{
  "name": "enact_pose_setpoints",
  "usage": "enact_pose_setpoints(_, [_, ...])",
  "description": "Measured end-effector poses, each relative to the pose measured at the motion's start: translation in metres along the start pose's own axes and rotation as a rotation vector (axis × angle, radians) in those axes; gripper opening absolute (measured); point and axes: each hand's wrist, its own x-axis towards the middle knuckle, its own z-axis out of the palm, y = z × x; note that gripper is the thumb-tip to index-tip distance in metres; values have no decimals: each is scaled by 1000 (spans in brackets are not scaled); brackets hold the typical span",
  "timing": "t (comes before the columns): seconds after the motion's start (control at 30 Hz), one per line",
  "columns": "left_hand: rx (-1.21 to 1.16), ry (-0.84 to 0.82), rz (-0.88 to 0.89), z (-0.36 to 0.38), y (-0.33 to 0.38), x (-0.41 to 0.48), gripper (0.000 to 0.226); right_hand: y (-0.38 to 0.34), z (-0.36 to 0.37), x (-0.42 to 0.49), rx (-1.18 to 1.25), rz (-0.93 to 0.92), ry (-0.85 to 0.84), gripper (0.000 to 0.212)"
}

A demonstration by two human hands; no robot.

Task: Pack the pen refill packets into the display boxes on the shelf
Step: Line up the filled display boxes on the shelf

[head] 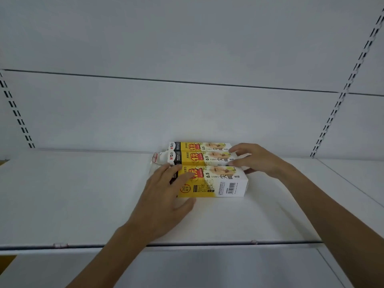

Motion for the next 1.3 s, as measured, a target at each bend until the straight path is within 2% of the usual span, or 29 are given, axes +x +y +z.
enact_pose_setpoints(0.13, [48, 7, 28, 5, -2, -2, 49, -9, -1, 6, 21, 61, -85, 43])
enact_pose_setpoints(0.3, [106, 50, 52, 2, -1, -3, 46, -10, -2, 9, -80, -10, -42, 36])
enact_pose_setpoints(0.4, [140, 78, 56, 1, -1, -4, 46, -4, -5, 6, -52, -34, -28, 39])
enact_pose_setpoints(0.57, [183, 85, 60, 3, -1, -1, 45, 0, -21, -5, 117, -163, 150, 40])
enact_pose_setpoints(0.73, [223, 81, 6, 4, -1, 8, 45, -7, -26, -26, 112, -272, 279, 38])
enact_pose_setpoints(0.83, [43, 153, -71, 0, 7, 9, 56, -11, -15, -45, 101, -310, 310, 40])
enact_pose_setpoints(0.97, [-618, 362, -224, -27, 34, 18, 71, -18, 18, -70, 32, -359, 265, 41])
enact_pose_setpoints(1.07, [-924, 445, -244, -40, 44, 24, 70, -27, 43, -83, 35, -394, 236, 43])
enact_pose_setpoints(1.2, [-968, 558, -188, -51, 40, 27, 68, -31, 76, -94, -92, -396, 142, 51])
enact_pose_setpoints(1.3, [-910, 499, -161, -54, 29, 22, 84, -34, 86, -92, -136, -484, 36, 45])
